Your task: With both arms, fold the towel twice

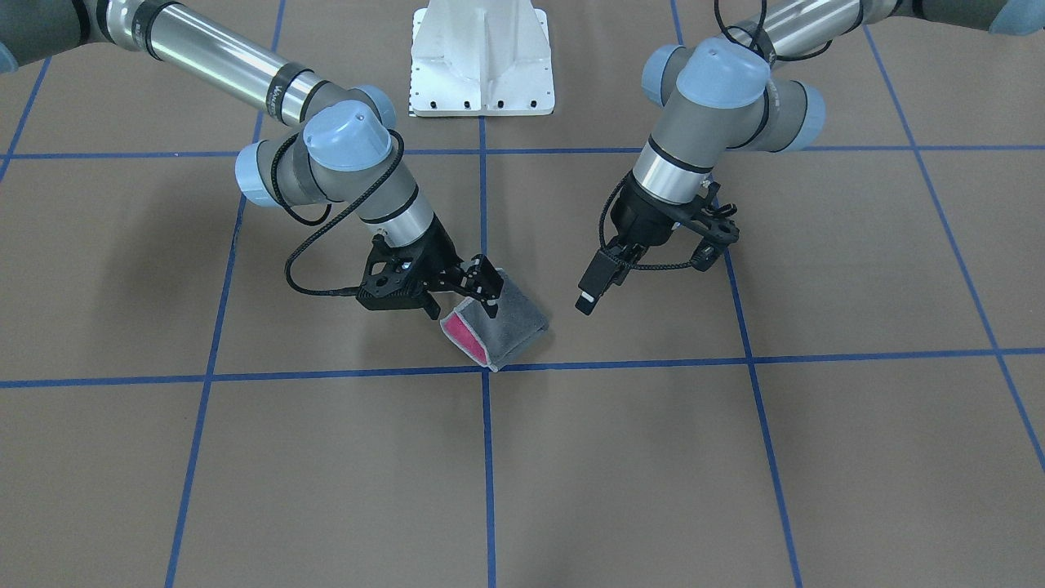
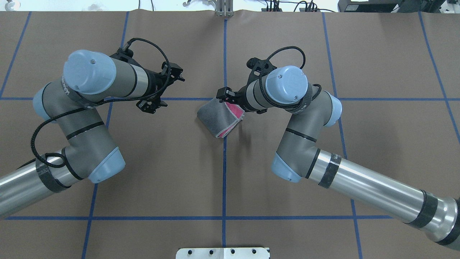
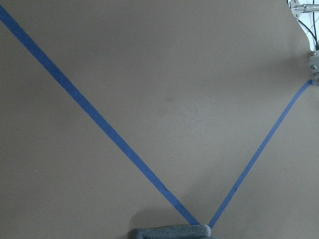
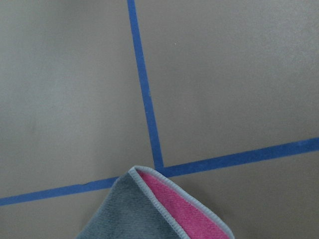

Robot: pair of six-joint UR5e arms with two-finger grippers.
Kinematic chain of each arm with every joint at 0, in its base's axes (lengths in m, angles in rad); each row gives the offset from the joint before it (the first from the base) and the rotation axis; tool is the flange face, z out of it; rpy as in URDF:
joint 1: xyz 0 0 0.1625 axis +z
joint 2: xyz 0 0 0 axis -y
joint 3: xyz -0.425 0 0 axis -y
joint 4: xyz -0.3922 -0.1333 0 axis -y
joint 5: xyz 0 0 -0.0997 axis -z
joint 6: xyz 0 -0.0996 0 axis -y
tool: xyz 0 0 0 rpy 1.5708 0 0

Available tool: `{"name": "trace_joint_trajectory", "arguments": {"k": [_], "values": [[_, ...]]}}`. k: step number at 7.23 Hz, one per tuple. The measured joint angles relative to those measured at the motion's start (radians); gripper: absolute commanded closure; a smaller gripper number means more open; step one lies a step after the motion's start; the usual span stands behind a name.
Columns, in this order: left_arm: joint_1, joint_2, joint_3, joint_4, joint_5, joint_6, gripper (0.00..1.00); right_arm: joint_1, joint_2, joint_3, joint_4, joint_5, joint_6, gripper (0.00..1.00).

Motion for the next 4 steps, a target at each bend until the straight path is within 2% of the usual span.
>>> {"name": "trace_joint_trajectory", "arguments": {"k": [4], "values": [[-0.003,0.004,-0.006,-0.001,-0.003,0.002,0.00,-0.023,0.012,-0.039,0.004,-0.031,0.013,0.00]]}}
